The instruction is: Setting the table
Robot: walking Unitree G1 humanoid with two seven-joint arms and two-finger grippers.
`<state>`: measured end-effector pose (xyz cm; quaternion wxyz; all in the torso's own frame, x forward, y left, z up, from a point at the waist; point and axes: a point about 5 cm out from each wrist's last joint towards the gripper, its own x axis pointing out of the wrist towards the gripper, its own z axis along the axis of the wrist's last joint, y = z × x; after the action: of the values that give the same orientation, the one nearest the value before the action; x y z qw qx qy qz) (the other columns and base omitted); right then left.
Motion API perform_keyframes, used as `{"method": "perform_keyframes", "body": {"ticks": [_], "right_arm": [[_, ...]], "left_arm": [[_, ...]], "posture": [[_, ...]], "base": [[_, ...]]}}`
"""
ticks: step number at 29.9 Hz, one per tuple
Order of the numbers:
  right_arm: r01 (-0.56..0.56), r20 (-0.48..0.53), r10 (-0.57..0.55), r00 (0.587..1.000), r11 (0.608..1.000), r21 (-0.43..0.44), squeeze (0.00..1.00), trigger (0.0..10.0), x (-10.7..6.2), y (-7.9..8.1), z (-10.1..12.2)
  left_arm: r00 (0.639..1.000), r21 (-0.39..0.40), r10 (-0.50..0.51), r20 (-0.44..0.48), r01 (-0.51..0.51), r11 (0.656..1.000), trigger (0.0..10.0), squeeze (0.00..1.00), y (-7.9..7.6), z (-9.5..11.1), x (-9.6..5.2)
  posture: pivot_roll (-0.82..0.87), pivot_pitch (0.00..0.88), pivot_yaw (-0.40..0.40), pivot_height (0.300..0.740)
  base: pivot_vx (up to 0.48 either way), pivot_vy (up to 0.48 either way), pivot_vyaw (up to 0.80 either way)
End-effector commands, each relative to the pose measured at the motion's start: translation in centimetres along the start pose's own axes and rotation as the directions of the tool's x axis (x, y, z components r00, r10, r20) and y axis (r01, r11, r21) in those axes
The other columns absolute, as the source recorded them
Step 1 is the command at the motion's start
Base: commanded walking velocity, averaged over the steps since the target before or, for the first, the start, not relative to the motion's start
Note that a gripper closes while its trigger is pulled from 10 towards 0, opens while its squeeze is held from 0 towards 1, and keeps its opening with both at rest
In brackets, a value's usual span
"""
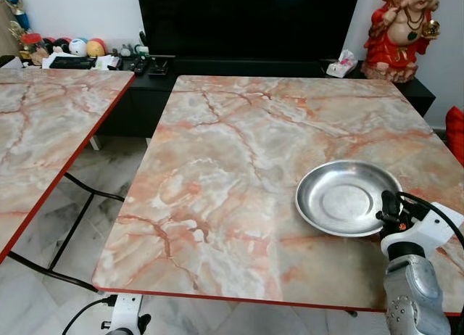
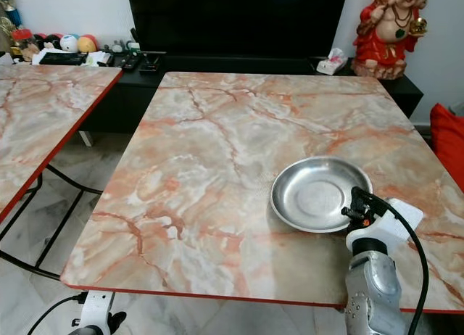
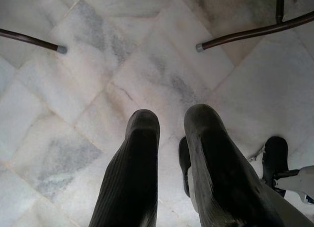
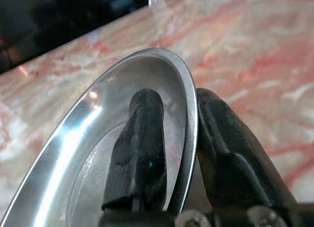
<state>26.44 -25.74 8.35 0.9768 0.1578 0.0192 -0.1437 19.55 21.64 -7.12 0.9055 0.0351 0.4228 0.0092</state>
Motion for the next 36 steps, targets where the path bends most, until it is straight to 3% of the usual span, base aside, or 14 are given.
{"method": "perform_keyframes", "body": {"ticks": [1,9,21,26,34,36], "right_arm": [[-0.028,0.010,0.028,1.000,1.000,-0.002,0.00,10.0,0.0,0.1,0.7],[-0.032,-0.057,0.032,0.998,0.999,0.005,0.00,10.0,-1.1,-1.0,0.5],[-0.003,-0.203,-0.016,0.979,0.996,-0.090,0.00,10.0,-4.2,-4.1,-0.6],[-0.006,-0.268,-0.036,0.963,0.988,-0.153,0.00,10.0,-4.4,-4.5,-1.6],[-0.039,-0.274,-0.001,0.962,0.989,-0.140,0.00,10.0,-4.1,-3.5,-2.0],[-0.064,-0.282,0.022,0.959,0.988,-0.140,0.05,10.0,-4.0,-2.9,-2.1]], "left_arm": [[1.000,0.005,-0.009,-0.021,0.010,1.000,10.0,0.00,0.0,-0.5,-0.1],[1.000,0.001,-0.004,-0.023,0.004,1.000,10.0,0.00,0.1,-0.6,-0.1],[1.000,0.001,-0.006,-0.020,0.006,1.000,10.0,0.00,0.0,-0.5,-0.1],[1.000,0.008,-0.006,-0.016,0.007,1.000,10.0,0.00,0.0,-0.3,0.0],[1.000,0.007,-0.004,-0.016,0.004,1.000,10.0,0.00,0.1,-0.3,-0.1],[1.000,0.007,-0.005,-0.017,0.005,1.000,10.0,0.00,0.0,-0.3,0.0]], "posture": [[0.04,0.001,-0.013,0.740],[0.04,0.004,-0.016,0.740],[0.02,0.004,-0.011,0.740],[0.03,0.005,-0.013,0.740],[0.03,0.006,-0.013,0.740],[0.03,0.005,-0.015,0.740]], "base": [[0.000,0.000,0.00],[0.000,0.000,0.00],[0.000,0.000,0.00],[0.000,0.000,0.00],[0.000,0.000,0.00],[0.000,0.000,0.00]]}}
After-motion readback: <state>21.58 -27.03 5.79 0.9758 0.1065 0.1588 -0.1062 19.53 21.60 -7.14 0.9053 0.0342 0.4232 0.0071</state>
